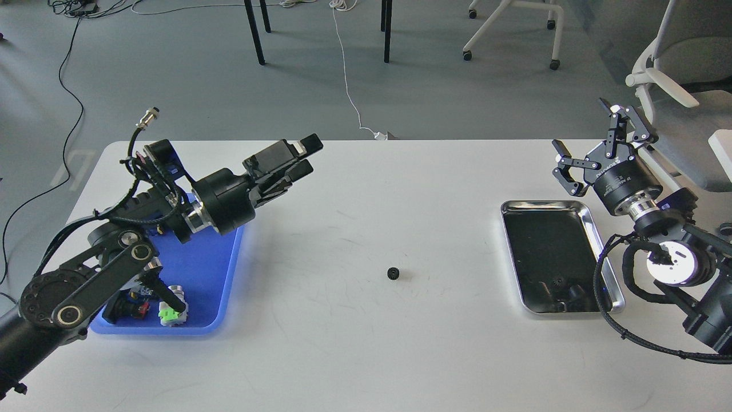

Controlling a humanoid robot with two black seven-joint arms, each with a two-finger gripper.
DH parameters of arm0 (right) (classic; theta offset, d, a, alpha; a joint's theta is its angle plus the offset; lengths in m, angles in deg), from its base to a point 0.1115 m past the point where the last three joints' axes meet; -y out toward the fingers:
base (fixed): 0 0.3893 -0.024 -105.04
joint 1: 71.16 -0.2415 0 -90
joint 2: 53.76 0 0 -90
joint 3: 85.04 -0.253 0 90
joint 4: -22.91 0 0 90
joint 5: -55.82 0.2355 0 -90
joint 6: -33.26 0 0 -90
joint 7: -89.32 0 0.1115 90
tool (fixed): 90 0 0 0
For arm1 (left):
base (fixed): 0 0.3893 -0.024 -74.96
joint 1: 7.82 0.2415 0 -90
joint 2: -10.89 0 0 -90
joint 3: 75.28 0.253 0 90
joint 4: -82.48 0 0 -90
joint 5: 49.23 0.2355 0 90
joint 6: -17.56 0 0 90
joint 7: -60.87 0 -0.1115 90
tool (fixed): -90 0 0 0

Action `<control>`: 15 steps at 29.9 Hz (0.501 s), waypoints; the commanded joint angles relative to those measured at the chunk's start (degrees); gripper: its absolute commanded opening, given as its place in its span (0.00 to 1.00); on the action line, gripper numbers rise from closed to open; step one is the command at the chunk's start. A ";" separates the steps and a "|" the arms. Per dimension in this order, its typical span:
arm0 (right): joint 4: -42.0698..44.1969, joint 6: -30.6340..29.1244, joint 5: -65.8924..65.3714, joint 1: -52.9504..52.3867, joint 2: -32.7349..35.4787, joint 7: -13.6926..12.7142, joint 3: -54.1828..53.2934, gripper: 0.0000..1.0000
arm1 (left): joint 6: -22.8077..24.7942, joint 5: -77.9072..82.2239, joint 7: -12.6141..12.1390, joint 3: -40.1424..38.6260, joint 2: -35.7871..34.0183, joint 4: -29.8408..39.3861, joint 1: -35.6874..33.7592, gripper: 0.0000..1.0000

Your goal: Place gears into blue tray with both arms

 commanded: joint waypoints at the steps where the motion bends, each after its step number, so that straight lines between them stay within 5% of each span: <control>1: 0.42 -0.50 0.40 1.32 -0.11 -0.01 -0.10 0.99 | -0.05 15.92 1.66 10.98 1.37 0.92 -7.12 0.98; 7: 0.42 -0.50 0.31 1.32 -0.20 -0.01 0.17 0.99 | -0.49 44.50 4.08 18.47 9.09 -5.65 -14.69 0.98; 15: 0.42 -0.50 0.31 1.41 -0.11 -0.01 0.61 0.99 | -8.39 44.55 4.08 32.88 19.38 -20.15 -24.53 0.96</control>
